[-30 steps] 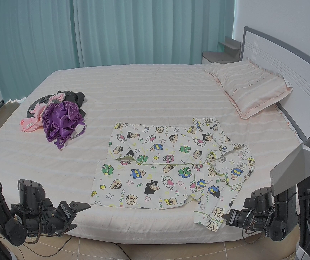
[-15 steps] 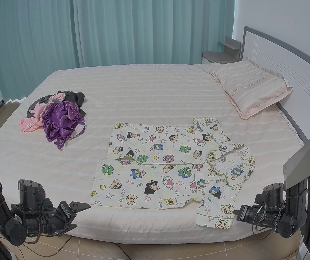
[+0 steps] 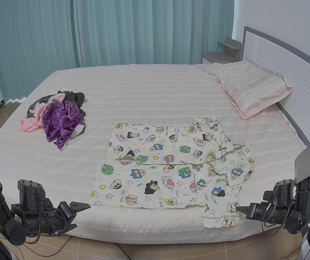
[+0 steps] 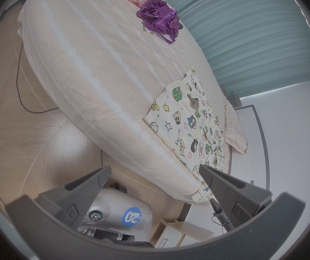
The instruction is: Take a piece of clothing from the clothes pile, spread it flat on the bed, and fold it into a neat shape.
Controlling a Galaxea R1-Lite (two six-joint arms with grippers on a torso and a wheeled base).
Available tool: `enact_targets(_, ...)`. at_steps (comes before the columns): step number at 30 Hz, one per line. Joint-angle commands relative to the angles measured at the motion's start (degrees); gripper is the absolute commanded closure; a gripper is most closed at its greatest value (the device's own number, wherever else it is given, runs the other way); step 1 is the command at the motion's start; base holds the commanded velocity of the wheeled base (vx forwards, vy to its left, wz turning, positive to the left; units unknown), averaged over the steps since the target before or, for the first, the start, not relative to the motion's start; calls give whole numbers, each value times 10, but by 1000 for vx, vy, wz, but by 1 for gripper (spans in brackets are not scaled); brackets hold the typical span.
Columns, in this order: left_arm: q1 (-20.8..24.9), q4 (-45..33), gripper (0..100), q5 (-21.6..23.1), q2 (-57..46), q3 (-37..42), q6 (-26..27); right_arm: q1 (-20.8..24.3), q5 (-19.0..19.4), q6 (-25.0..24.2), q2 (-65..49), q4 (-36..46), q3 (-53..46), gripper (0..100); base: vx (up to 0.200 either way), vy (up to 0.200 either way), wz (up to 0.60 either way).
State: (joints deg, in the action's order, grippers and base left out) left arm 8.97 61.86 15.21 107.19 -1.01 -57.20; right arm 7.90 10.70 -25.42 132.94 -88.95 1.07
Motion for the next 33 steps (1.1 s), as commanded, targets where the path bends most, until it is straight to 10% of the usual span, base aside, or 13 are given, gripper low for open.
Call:
enact_targets(1, 0, 0, 0, 0, 2, 10, 0, -5, 8, 8, 0, -9, -11, 0, 0, 0, 0)
enact_targets(13, -2, 0, 0, 1, 3, 9, 0, 19, 63, 112, 87, -9, -11, 0, 0, 0, 0)
enact_targets(28, -2, 0, 0, 2, 7, 9, 0, 30, 73, 111, 87, -9, 32, 0, 0, 0, 0)
enact_targets(29, -2, 0, 0, 2, 7, 9, 0, 31, 73, 110, 87, -9, 33, 100, 0, 0, 0)
enact_targets(33, -2, 0, 0, 2, 8, 9, 0, 32, 72, 110, 88, -9, 30, 100, 0, 0, 0)
